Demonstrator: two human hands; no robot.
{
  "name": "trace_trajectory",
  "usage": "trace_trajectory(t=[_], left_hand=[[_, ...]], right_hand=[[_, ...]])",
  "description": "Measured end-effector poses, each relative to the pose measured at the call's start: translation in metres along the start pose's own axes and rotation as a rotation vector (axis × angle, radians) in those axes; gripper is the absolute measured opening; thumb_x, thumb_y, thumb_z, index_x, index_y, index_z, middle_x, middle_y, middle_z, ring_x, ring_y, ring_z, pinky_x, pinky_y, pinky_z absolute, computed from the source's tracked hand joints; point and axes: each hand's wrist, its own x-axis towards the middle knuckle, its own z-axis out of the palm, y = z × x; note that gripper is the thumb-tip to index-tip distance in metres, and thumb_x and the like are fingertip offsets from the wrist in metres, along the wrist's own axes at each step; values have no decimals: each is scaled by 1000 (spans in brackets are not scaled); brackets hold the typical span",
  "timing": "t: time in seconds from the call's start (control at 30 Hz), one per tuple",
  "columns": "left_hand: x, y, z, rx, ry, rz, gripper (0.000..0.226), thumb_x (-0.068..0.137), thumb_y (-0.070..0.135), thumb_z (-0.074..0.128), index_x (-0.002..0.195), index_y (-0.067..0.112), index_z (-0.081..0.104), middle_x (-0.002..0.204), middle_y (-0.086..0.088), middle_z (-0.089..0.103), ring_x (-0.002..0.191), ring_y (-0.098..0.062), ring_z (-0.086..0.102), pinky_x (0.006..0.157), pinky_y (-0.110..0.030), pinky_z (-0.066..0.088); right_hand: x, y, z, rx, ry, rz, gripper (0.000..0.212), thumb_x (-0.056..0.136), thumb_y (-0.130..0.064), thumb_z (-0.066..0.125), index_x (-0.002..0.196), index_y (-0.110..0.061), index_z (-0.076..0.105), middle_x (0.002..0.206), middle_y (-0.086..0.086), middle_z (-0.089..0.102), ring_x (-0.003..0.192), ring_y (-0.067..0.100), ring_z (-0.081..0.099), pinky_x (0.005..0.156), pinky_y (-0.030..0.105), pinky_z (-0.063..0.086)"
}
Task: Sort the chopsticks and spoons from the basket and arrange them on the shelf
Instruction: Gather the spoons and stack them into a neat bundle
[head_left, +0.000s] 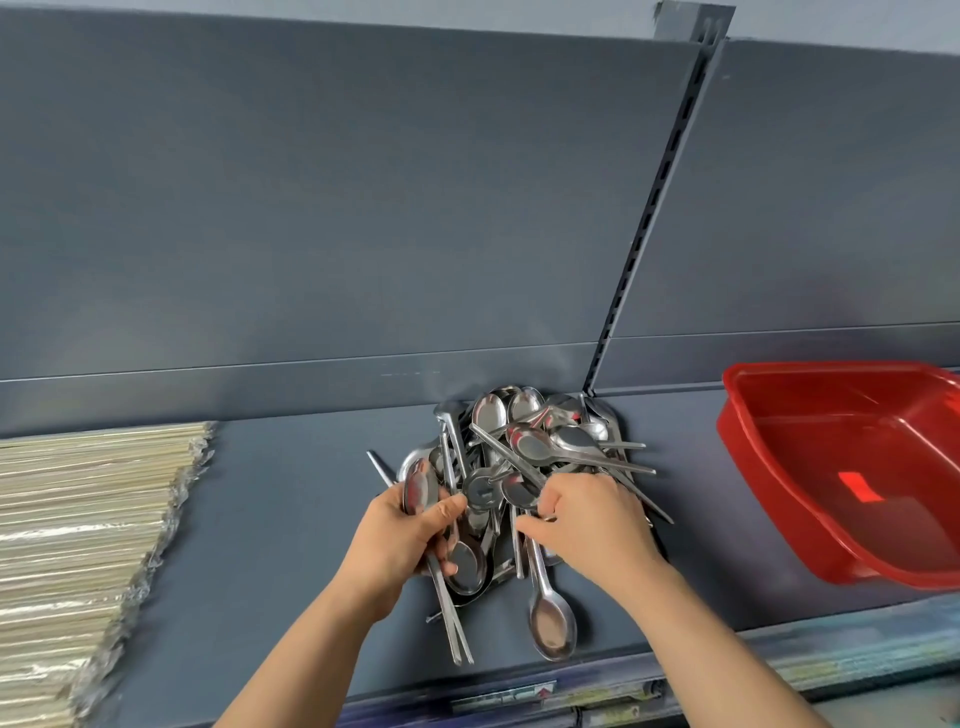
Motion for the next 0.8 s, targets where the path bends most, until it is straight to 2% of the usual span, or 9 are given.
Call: trace_trajectory(t=[0.1,0.2,0.27,0.4,0.47,0.53,0.6,0.7,0.8], left_hand=[[-1,1,1,-7,-7,14,20,83,14,73,85,0,59,50,-10,53,39,-17,48,44,-26,48],[-1,4,4,14,-14,56,22,79,9,76,79,4,55,50,-7,54,40,-17,49,44,-25,48],[0,9,5,41,-21,94,27,76,7,79,86,3,54,50,-2,54,41,-17,49,45,-27,47],[7,32,12,96,-15,125,43,69,14,85,98,5,54,50,6,49,41,-15,52,48,-30,43],[12,44,17,85,-39,169,44,66,15,87,94,7,54,51,7,43,42,-11,48,44,-24,41],[16,55,22,55,-87,225,42,66,12,87,95,6,56,52,8,44,43,-8,46,43,-20,40],[17,62,27,51,-133,269,37,70,12,85,97,7,61,56,9,55,48,-7,50,47,-19,43],[17,65,29,11,-136,257,25,80,18,78,99,8,65,69,4,65,59,-8,60,53,-20,47],[19,61,20,20,-93,216,16,90,24,67,88,9,62,61,4,48,47,-8,41,45,-20,36]], right_hand=[[2,-1,2,32,27,-59,27,83,-48,65,106,-34,65,85,-19,46,75,5,48,64,25,35],[8,-6,1,76,78,-116,15,88,-38,62,94,-32,75,82,-15,54,75,7,57,63,23,39],[16,-8,-7,174,176,-141,13,87,-35,65,81,-30,75,70,-17,53,67,1,53,59,20,39],[40,-21,-39,555,286,-87,6,79,-33,75,75,-28,76,68,-16,68,67,1,63,65,20,49],[51,-30,-54,722,217,-31,7,76,-36,76,71,-31,75,69,-18,71,68,-3,66,64,16,48],[60,-38,-59,822,130,31,14,75,-39,76,66,-28,74,66,-17,71,64,-3,65,64,21,47],[65,-45,-57,892,66,98,26,71,-42,76,62,-18,72,55,-9,63,53,5,56,59,29,45],[65,-52,-50,979,-27,140,35,71,-45,73,54,-15,66,50,-2,49,47,12,39,51,27,34],[60,-43,-47,1037,-50,138,33,82,-41,68,65,-12,72,55,1,56,48,11,42,47,21,34]])
